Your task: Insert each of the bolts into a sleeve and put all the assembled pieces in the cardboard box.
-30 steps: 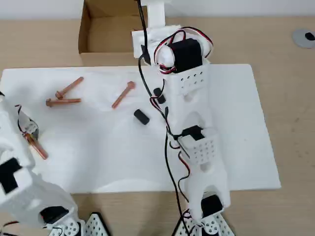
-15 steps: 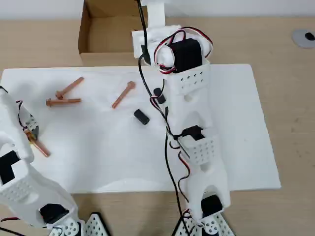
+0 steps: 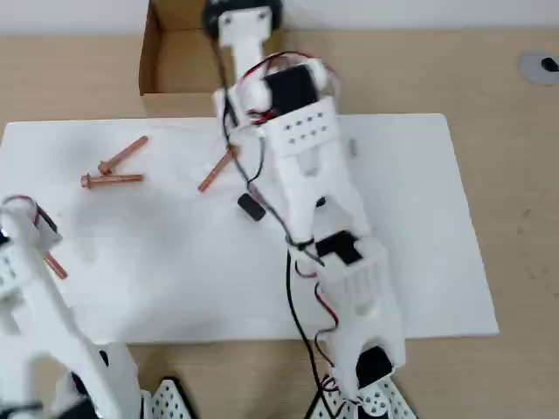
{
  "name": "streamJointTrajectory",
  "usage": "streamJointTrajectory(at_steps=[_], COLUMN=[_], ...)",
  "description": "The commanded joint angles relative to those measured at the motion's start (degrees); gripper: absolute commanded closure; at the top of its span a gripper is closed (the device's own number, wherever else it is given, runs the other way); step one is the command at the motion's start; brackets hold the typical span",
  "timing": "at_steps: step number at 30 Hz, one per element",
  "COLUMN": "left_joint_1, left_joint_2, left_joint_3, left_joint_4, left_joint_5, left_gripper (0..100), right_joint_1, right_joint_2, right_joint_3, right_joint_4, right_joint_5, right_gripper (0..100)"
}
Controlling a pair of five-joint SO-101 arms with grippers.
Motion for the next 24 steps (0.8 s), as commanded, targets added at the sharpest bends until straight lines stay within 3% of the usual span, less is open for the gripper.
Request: streamJointTrajectory(at_steps=[1,6,9,14,16,19,24], left_joint_1=[0.44,0.79,1.41,2.37,2.37,2.37,2.37], left_joint_2=[-6.2,-6.2,-6.37,-6.64,-6.64,-6.64,-6.64], left_joint_3=[1.76,2.02,2.02,2.11,2.11,2.11,2.11], left_joint_4=[-1.14,-1.05,-1.05,-0.79,-0.79,-0.79,1.14], left_joint_5=[-0.26,1.85,3.25,3.43,4.31,4.57,4.57], left_gripper=[99,99,99,99,99,99,99], right_joint_1=[-1.63,2.59,3.21,0.04,-0.75,-0.31,0.04], right_joint_2=[-9.71,-11.03,-11.12,-10.07,-9.1,-7.25,-2.15], right_joint_3=[19.12,24.84,24.92,25.8,24.66,23.34,24.04], right_joint_4=[0.79,0.79,0.79,0.62,-0.79,-4.22,-3.16], right_joint_5=[0.7,10.29,16.26,39.38,44.04,42.73,33.67], right_gripper=[66.6,67.8,74.6,78.2,78.2,78.2,78.2])
